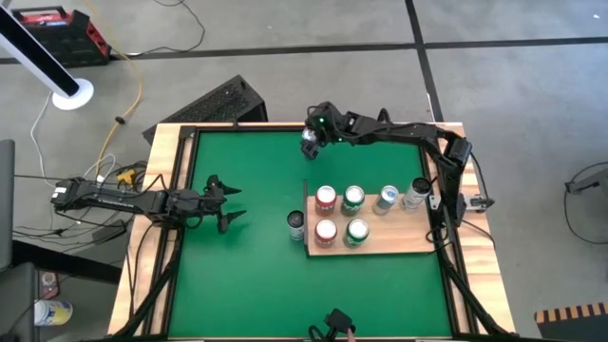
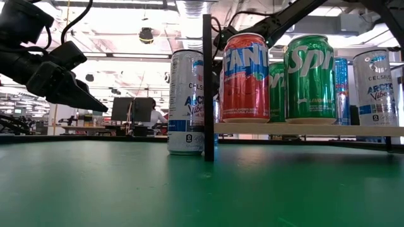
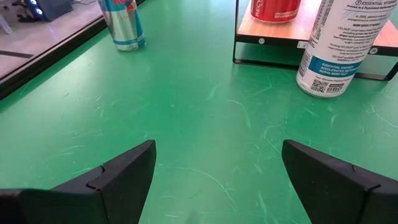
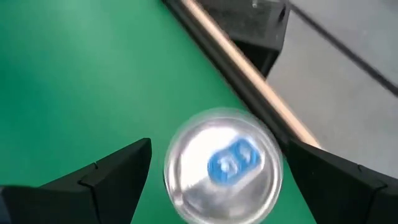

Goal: Place canned beverage on shelf
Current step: Put the blue soda can on the shelf

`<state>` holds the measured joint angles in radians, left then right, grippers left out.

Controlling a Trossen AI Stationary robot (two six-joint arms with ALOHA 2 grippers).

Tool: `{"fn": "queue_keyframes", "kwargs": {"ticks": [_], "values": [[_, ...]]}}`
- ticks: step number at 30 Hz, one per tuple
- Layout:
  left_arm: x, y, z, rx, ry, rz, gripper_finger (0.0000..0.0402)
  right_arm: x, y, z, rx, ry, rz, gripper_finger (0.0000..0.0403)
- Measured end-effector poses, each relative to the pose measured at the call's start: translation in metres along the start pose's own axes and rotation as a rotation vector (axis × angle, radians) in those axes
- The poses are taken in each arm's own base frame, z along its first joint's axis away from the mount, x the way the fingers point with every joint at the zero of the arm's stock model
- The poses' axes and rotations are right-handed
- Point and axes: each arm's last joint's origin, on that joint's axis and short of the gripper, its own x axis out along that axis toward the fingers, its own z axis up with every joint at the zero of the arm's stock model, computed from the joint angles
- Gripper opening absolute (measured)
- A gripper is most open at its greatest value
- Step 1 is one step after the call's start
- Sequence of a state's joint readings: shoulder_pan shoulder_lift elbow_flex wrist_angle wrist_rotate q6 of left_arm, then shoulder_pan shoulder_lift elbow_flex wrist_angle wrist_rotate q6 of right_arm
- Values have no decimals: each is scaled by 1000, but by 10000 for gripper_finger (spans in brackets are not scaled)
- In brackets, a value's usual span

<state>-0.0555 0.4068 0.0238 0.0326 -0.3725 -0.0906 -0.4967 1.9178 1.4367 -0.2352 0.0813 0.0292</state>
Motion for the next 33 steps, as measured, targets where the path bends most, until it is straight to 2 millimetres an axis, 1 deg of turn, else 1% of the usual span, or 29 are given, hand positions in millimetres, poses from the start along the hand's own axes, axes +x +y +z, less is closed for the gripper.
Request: {"fn": "queue_keyframes", "kwargs": {"ticks": [3,10,14,20,26,28,30,33], "values": [[0,0,0,0,0,0,334,2,-1,-5,-4,35,-4,395],[0,0,0,0,0,0,334,-1,-2,-1,-2,11,-7,389],[0,0,0,0,0,0,334,-2,-2,-1,-2,17,-8,355],[0,0,0,0,0,0,334,-2,-2,-2,-3,26,-8,271],[0,0,0,0,0,0,334,-8,2,4,-42,64,-3,268],[0,0,0,0,0,0,334,-14,4,11,-51,59,1,268],[0,0,0,0,0,0,334,-24,7,21,-68,42,9,268],[0,0,0,0,0,0,334,-49,12,40,-84,10,22,268]]}}
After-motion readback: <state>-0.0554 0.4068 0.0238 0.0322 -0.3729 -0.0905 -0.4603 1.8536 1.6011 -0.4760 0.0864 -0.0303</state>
